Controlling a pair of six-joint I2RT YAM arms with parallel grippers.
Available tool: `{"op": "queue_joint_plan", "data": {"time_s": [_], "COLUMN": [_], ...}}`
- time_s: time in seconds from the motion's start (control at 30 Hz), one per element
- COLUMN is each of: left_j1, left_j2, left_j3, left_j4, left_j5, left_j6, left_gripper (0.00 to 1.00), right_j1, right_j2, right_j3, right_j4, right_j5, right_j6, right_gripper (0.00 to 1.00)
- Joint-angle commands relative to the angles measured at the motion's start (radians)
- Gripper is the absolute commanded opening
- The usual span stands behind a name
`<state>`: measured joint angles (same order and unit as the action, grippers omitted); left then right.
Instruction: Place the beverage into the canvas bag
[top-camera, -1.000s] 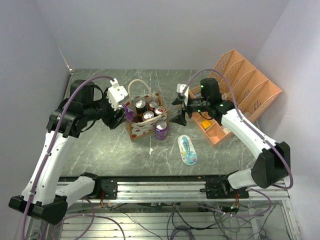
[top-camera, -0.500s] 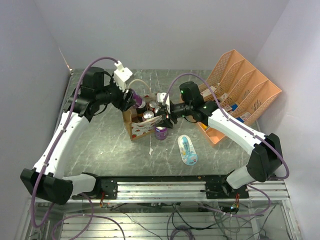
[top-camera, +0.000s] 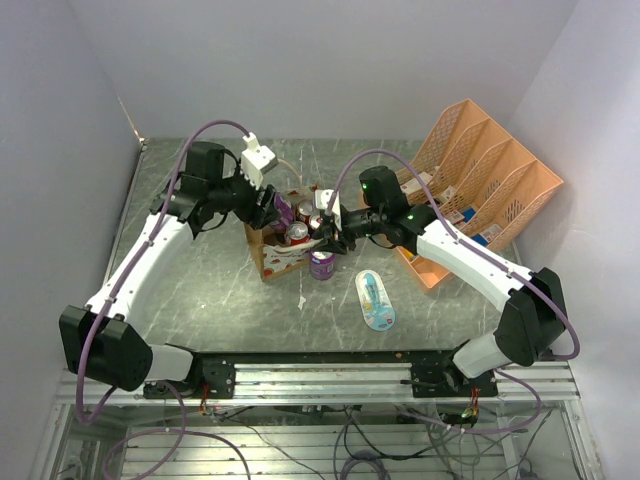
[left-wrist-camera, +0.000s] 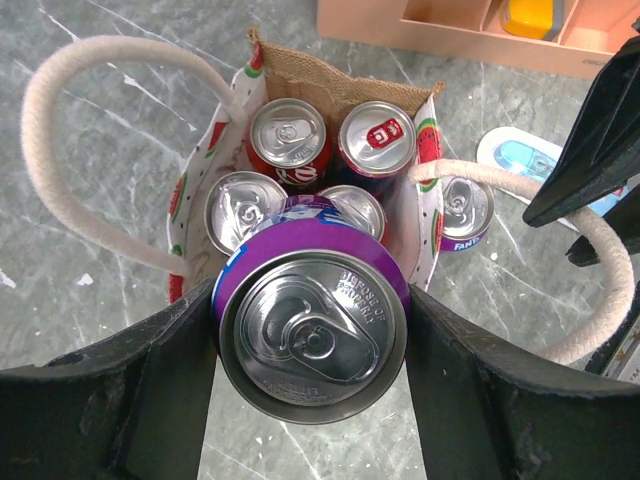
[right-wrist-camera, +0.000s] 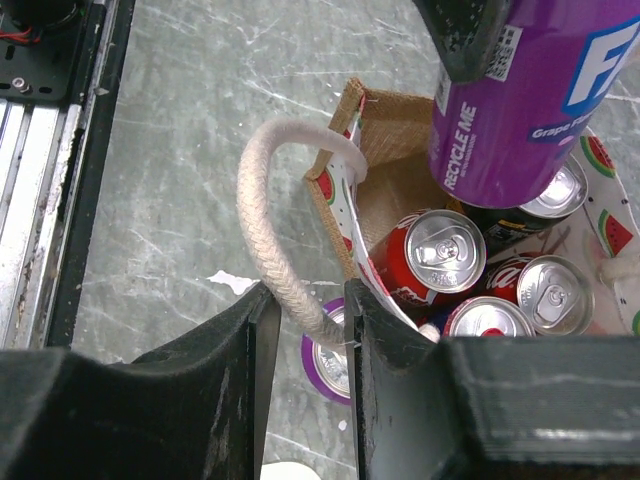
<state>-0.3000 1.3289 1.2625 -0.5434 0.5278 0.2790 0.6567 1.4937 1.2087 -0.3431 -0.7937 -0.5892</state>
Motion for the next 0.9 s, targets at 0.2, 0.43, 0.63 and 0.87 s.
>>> {"op": "queue_joint_plan", "data": {"time_s": [0.2,0.43,0.63,0.87], "left_j1": [-0.004,-0.006,-0.007,-0.008], "left_j2": [-0.024,-0.009,-0.008,0.009], "left_j3": [-0.037,-0.042,-0.031,-0.017], "left_j4": [0.122,0.084,0.053,-0.001], "left_j5": [0.094,0.056,0.009,-0.030], "left_j6": [-0.002,0.028,0.036,0.055], "left_gripper": [0.07,0.07,0.07,0.07], "right_j1": [0.004,0.005,0.005,0.005], "right_j2": [-0.017,-0.029,-0.027,-0.026], "right_j3": [0.000,0.000,-0.005,-0.006], "right_j4": [-0.007,-0.009,-0.008,-0.008], "right_j5": [0.010,0.003,0.011,0.018], "right_j6": [-0.025,-0.024,-0.029,-0.032], "right_gripper": [0.30,0.30,0.29,0.29]}}
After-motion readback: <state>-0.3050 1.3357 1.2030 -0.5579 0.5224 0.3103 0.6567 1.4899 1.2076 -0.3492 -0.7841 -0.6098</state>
